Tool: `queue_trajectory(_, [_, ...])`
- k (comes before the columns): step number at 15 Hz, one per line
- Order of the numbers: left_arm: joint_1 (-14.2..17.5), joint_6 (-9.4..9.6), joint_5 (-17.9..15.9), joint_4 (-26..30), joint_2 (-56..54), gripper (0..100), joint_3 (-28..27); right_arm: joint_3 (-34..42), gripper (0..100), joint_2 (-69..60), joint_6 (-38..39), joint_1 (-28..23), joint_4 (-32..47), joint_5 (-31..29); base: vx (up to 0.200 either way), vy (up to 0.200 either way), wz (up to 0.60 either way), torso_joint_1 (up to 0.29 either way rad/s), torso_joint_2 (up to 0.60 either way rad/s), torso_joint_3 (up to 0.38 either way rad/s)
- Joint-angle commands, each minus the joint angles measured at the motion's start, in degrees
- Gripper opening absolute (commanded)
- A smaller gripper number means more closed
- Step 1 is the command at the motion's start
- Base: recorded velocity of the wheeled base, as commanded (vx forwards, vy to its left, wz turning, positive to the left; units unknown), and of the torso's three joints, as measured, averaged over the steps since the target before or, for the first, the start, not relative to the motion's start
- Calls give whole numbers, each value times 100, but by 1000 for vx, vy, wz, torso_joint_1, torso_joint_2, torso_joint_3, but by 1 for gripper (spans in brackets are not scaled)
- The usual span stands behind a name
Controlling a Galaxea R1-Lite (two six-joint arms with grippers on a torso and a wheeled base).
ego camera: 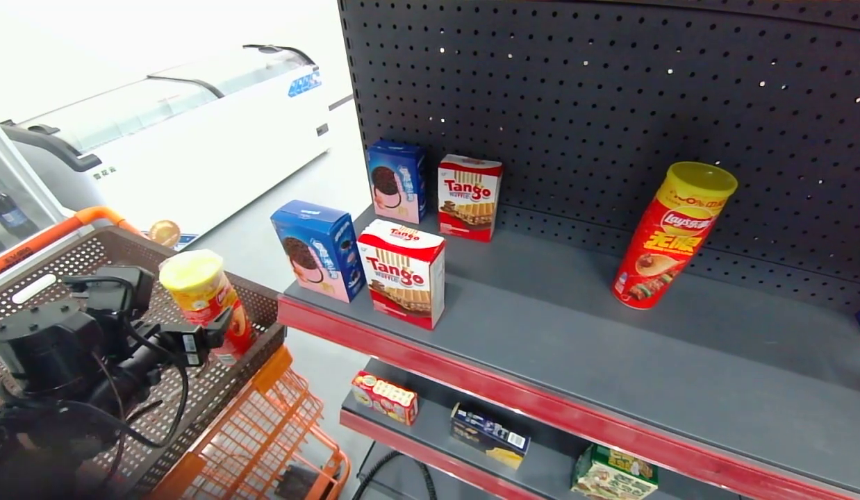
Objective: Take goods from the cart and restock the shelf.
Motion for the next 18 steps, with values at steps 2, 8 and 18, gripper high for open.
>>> queue_trajectory(2, [39, 4, 8, -566, 1258, 100, -676, 0, 100, 7, -2, 2, 0, 4, 0, 0, 0, 0, 0, 0])
queue_trajectory(8, [48, 21, -1, -663, 2058, 100, -1837, 0, 100, 7, -2, 2, 0, 4, 0, 0, 0, 0, 0, 0])
queue_trajectory(18, [-49, -32, -36, -663, 1715, 0, -2092, 0, 100, 7, -2, 2, 0, 4, 0, 0, 0, 0, 0, 0])
